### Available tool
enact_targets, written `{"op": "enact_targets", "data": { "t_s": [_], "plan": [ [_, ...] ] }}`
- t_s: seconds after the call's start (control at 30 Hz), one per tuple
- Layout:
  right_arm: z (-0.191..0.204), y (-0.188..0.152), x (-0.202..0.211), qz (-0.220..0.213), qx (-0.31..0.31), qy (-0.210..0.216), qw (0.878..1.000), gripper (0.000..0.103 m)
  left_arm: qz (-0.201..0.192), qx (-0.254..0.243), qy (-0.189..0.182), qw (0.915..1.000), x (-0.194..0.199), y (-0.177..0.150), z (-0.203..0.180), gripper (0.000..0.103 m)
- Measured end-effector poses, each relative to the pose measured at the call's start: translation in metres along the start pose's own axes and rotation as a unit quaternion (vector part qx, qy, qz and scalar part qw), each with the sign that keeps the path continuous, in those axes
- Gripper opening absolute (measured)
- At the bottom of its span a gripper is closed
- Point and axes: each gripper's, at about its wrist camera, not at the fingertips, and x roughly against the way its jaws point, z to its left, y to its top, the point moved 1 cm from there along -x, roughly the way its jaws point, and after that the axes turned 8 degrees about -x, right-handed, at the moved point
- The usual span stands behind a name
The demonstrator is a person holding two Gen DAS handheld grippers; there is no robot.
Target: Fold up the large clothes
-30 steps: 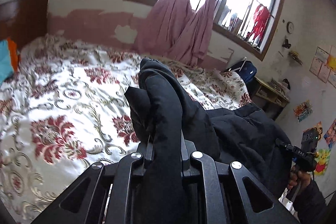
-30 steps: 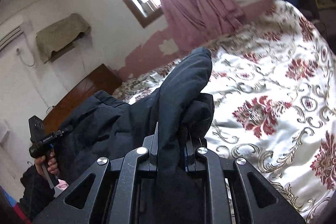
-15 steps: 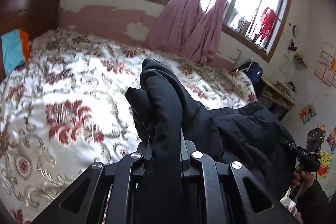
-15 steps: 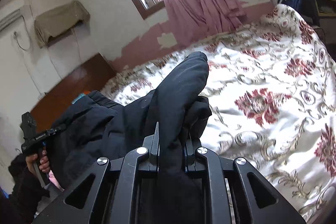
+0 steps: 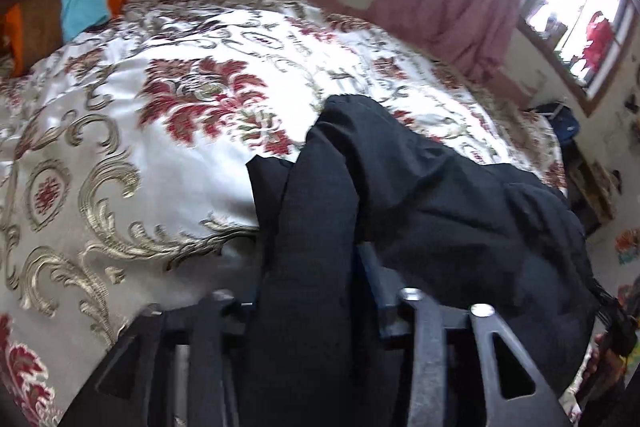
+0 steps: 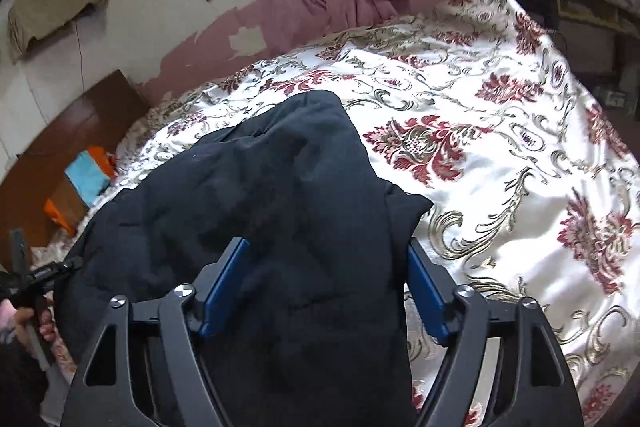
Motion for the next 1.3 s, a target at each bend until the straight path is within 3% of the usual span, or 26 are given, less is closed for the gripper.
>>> {"op": "enact_targets", "data": {
  "t_s": [0.07,0.2,0.47,0.67,0.97,1.13,1.3],
  "plan": [
    [0.007,-0.002,0.004,-0.001,0.013,-0.03,0.999,0.081,-0.02,-0.001,0.018,0.9996,0.008,-0.003,-0.002,0.082],
    [0.025,-0.007,0.023,-0.025,0.04,-0.053,0.997,0.088,-0.061,-0.035,0.048,0.9964,0.035,-0.004,-0.023,0.088],
    [0.066,-0.023,0.076,-0.078,0.078,-0.02,0.994,0.101,-0.097,-0.101,0.045,0.9892,0.083,-0.017,-0.076,0.094],
    [0.087,-0.041,0.114,-0.105,0.079,0.034,0.991,0.101,-0.137,-0.119,0.042,0.9824,0.12,-0.035,-0.106,0.101],
    [0.1,-0.066,0.159,-0.139,0.092,0.059,0.984,0.101,-0.186,-0.147,0.042,0.9706,0.174,-0.064,-0.135,0.103],
    [0.11,-0.087,0.187,-0.15,0.096,0.077,0.981,0.101,-0.169,-0.151,0.063,0.972,0.199,-0.086,-0.146,0.103],
    [0.124,-0.114,0.217,-0.167,0.124,0.086,0.974,0.101,-0.185,-0.138,0.036,0.9723,0.233,-0.113,-0.145,0.103]
  ]
}}
